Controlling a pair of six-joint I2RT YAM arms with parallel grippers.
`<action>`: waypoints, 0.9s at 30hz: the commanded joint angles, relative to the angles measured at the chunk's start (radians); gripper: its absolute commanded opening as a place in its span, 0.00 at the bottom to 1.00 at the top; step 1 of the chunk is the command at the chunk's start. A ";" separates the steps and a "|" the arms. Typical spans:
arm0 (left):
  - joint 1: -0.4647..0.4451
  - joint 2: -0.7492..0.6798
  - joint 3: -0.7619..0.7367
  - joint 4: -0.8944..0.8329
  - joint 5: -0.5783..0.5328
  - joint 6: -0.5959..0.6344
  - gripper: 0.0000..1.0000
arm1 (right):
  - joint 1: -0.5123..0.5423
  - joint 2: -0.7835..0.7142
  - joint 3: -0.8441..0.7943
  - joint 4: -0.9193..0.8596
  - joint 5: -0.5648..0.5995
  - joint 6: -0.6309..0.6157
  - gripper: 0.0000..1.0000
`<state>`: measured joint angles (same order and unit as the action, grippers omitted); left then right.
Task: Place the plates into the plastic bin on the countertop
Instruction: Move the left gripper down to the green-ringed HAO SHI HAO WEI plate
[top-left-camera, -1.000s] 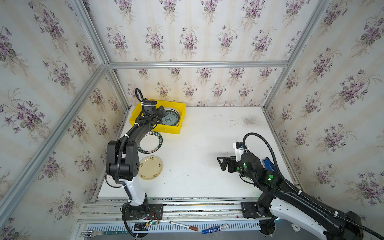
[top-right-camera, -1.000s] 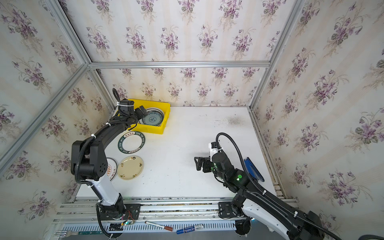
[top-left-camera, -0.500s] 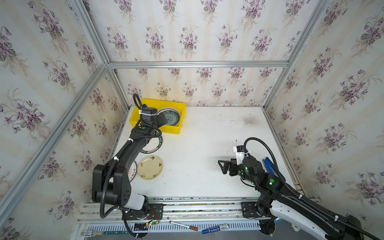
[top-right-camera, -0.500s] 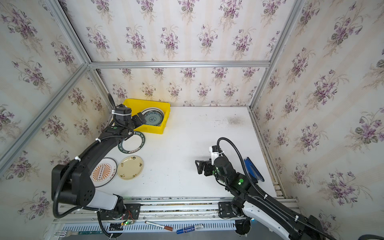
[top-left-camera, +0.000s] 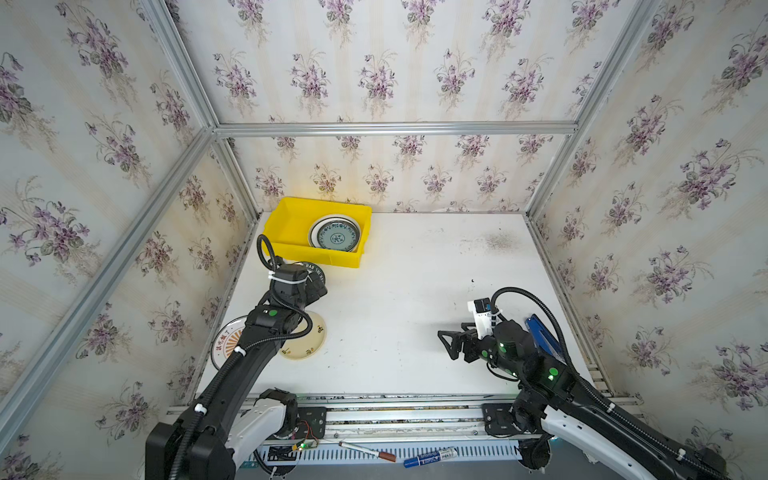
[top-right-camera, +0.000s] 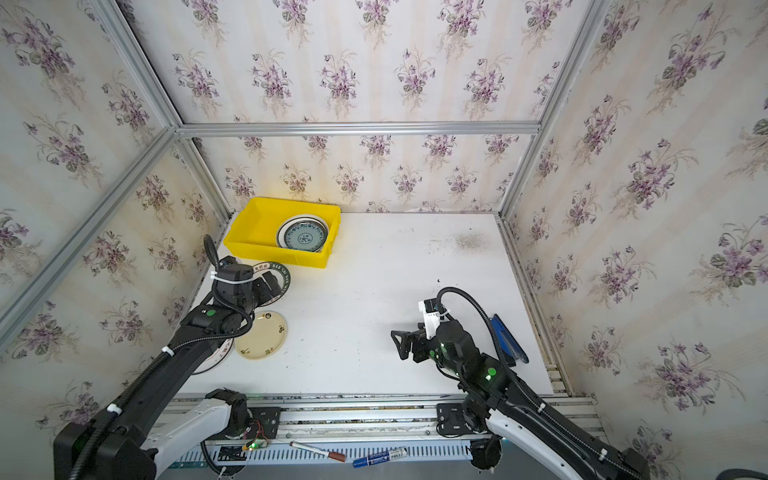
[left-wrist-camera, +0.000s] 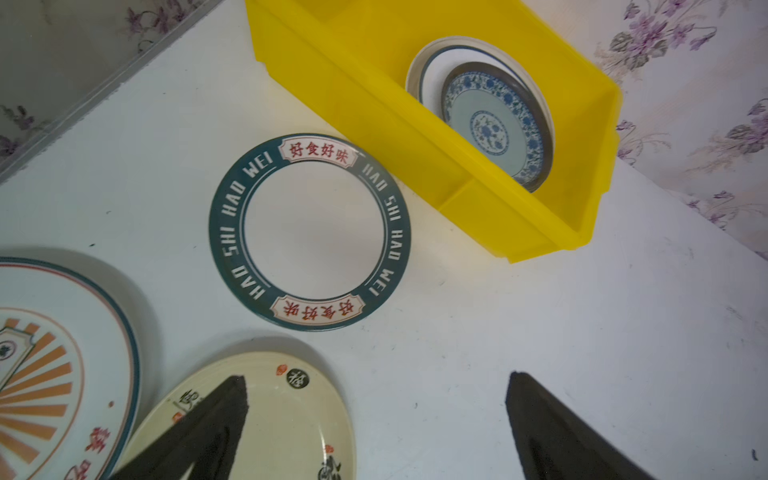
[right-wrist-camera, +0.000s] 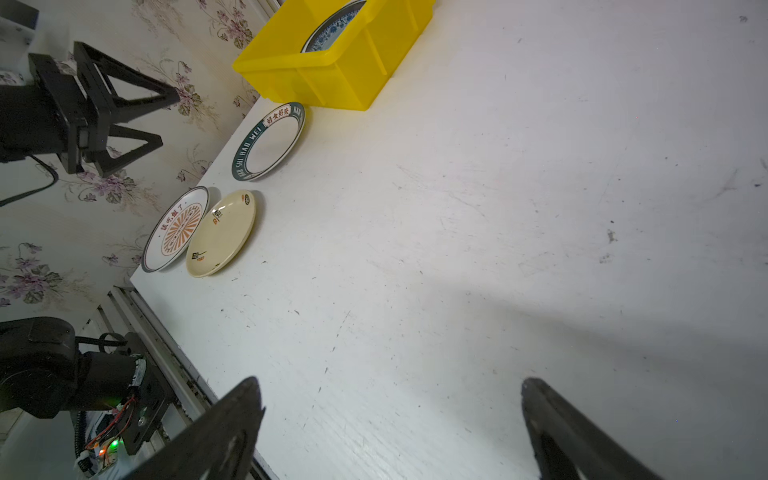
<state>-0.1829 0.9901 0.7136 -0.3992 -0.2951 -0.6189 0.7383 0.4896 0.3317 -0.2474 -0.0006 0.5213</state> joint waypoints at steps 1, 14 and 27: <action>0.026 -0.010 -0.024 -0.036 -0.059 -0.010 1.00 | -0.001 -0.014 0.016 -0.040 0.010 -0.043 0.99; 0.253 0.153 -0.017 0.077 0.118 0.019 1.00 | -0.001 0.054 0.060 -0.006 -0.036 -0.112 0.99; 0.362 0.286 -0.032 0.266 0.284 0.036 0.99 | -0.001 0.156 0.059 0.050 -0.067 -0.050 0.98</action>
<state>0.1577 1.2762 0.6907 -0.2104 -0.0597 -0.5747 0.7372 0.6537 0.3725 -0.2317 -0.0528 0.4496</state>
